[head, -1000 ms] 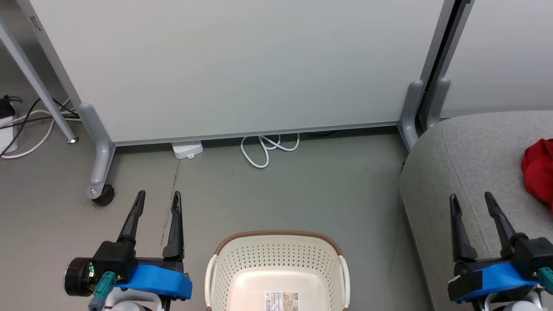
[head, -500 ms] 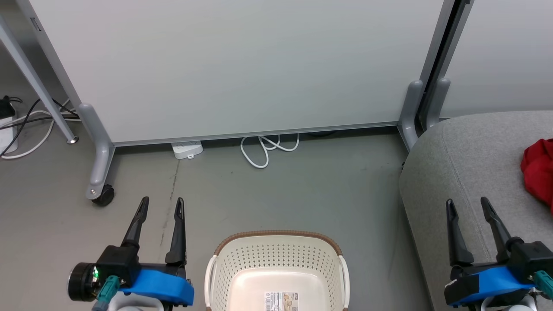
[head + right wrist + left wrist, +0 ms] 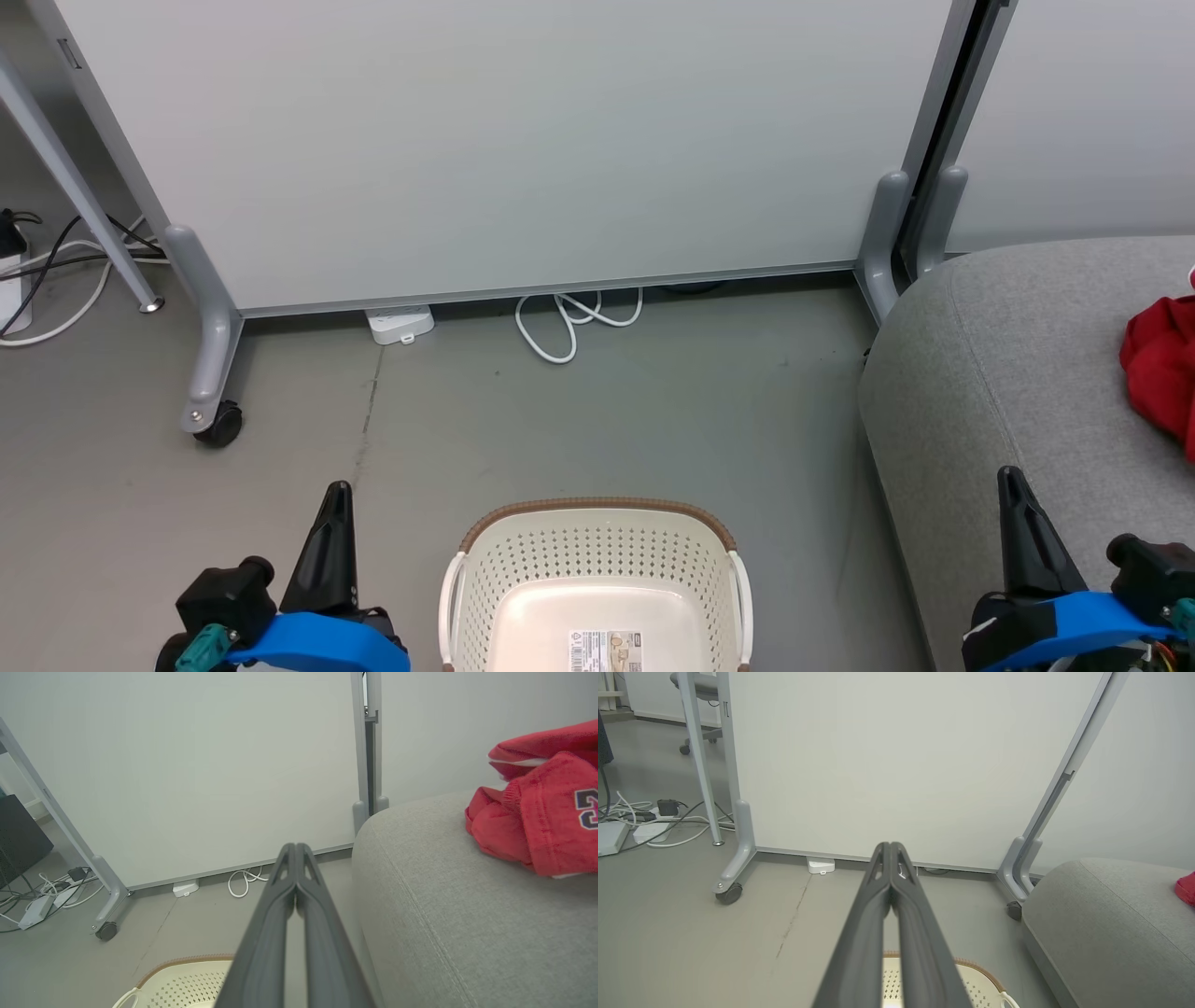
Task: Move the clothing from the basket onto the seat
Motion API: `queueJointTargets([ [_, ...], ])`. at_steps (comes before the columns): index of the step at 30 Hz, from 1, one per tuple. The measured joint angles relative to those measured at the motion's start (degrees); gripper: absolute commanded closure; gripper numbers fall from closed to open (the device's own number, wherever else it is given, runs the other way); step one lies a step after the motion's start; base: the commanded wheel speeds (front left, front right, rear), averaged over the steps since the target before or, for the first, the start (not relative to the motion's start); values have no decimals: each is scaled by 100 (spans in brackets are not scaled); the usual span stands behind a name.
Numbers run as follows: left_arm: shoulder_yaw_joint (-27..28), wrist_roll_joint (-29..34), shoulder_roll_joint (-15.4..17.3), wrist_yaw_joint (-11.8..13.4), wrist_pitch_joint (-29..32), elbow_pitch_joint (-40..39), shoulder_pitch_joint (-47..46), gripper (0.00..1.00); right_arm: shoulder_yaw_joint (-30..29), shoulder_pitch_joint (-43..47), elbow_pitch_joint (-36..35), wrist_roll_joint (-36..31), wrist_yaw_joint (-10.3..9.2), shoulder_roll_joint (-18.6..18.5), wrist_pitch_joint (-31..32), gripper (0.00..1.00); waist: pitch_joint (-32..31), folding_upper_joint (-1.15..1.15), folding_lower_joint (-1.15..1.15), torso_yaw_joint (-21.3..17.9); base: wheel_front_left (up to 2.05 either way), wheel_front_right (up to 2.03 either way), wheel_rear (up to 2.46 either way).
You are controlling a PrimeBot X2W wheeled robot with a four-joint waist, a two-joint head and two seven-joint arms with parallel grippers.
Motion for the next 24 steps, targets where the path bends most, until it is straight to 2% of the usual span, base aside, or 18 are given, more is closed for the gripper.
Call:
queueJointTargets([
  [24, 249, -2340, 0, 0, 569, -66, -123, 100, 62, -43, -60, 2450, -1, 2, 522, 100, 20, 0, 0, -120, 0, 0, 0],
])
